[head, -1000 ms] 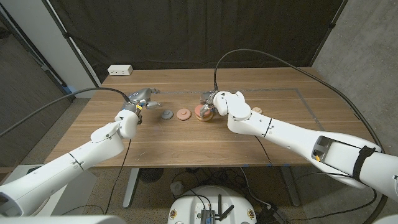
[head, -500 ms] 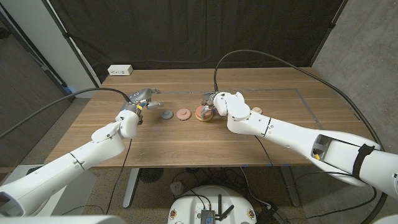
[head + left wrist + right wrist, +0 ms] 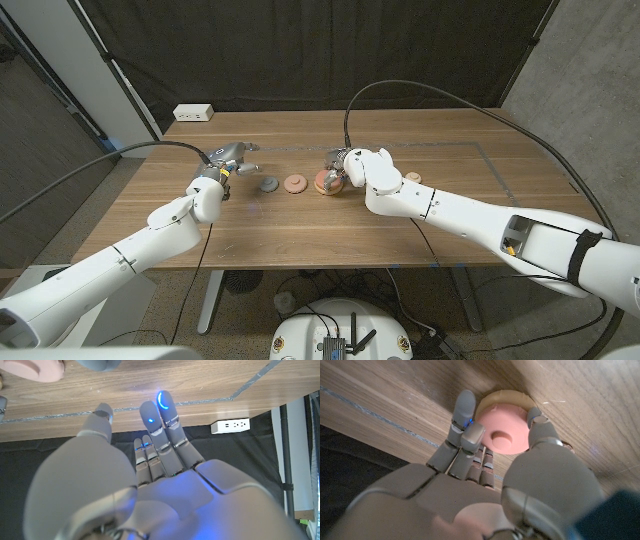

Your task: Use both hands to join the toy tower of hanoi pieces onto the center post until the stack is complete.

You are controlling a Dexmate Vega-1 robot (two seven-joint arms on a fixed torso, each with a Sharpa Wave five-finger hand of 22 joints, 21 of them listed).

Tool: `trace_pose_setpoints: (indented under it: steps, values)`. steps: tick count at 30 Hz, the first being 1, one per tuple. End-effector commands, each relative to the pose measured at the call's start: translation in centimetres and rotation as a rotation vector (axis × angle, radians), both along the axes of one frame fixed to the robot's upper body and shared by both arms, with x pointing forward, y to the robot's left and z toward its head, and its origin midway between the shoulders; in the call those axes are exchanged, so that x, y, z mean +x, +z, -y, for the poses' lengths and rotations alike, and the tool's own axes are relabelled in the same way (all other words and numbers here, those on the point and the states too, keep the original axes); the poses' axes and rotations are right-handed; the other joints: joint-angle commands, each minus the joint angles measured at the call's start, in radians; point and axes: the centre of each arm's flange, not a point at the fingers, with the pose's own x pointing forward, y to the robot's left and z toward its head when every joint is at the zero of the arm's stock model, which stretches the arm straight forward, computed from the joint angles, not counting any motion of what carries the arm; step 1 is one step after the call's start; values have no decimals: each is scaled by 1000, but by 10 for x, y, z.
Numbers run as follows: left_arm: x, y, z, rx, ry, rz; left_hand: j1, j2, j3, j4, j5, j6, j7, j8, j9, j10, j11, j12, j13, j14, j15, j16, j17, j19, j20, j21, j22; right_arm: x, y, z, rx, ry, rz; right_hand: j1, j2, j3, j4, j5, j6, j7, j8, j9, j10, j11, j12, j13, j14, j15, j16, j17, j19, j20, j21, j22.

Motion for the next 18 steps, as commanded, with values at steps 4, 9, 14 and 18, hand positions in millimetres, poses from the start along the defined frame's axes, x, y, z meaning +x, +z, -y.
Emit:
trace_pose_setpoints:
  steps: [4,9,14,18]
  values:
    - [1,-4,2,-3,-6,-5,5,3,2,-2,6,6,0,-2,5,9,-3,0,4,-6,-66,8,0,-7,-125,9,-1,-1,-2,5,-10,-12,-4,11,10,64,63,8,56,-74,-9,5,68,-88,-14,50,8,-32,0,4,-1,-72,-1,1]
    - [1,-5,2,-9,-9,-3,5,3,2,-2,6,7,-3,-2,5,9,-3,0,5,-6,-66,9,0,-8,-125,12,-4,-1,-1,6,-17,-15,-8,-13,-10,57,67,5,31,-75,-22,5,32,-80,-30,41,-3,-32,-9,0,-12,-71,-9,-5]
    - [1,-7,2,-15,-10,0,4,3,2,-1,6,9,-4,-1,5,11,-5,1,6,-6,-66,9,0,-8,-126,15,-7,-2,0,6,-25,-17,-9,-29,-24,53,69,2,0,-69,-36,4,4,-68,-38,32,-10,-31,-14,0,-17,-71,-14,-8]
    - [1,-7,1,-15,-7,0,4,4,2,-1,6,9,-6,-1,5,13,-8,2,6,-6,-66,10,0,-11,-125,16,-8,-2,0,6,-36,-17,-12,-41,-36,50,69,-2,-25,-51,-45,3,-26,-59,-44,22,-24,-31,-26,-4,-23,-71,-19,-10]
